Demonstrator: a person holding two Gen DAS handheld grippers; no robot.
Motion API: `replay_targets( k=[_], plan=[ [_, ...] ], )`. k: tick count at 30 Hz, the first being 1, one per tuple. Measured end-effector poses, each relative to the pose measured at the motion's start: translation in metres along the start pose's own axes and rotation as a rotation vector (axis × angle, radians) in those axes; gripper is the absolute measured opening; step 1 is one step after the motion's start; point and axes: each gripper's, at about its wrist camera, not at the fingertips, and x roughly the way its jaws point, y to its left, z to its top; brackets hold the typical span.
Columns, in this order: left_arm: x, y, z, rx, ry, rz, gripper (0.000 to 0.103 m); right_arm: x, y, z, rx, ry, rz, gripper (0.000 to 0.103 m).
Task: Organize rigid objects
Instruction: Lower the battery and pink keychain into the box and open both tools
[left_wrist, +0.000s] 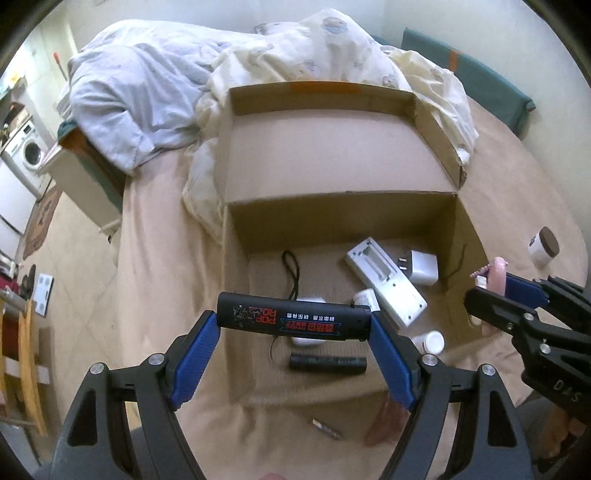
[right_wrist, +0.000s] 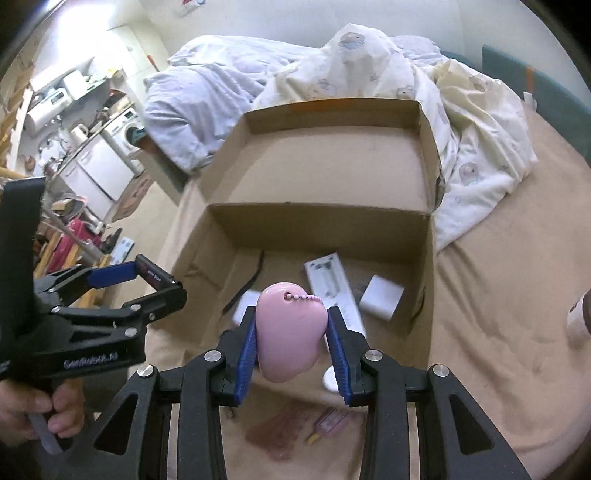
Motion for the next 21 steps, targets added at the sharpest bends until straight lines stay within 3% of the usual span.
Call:
replay_targets(
  k=[10,21],
  plan=[
    [0.054,-0.011,-0.001,0.043,0.037,0.041,0.079,0.045,-0.022,-0.006,0.062,0.077,-0.020,0.038],
    [0.084,-0.013,-0.013,0.018,0.132,-0.001,0.079,0.080,-0.023,-0.025,0.056,0.205,-0.053,0.038]
  ],
)
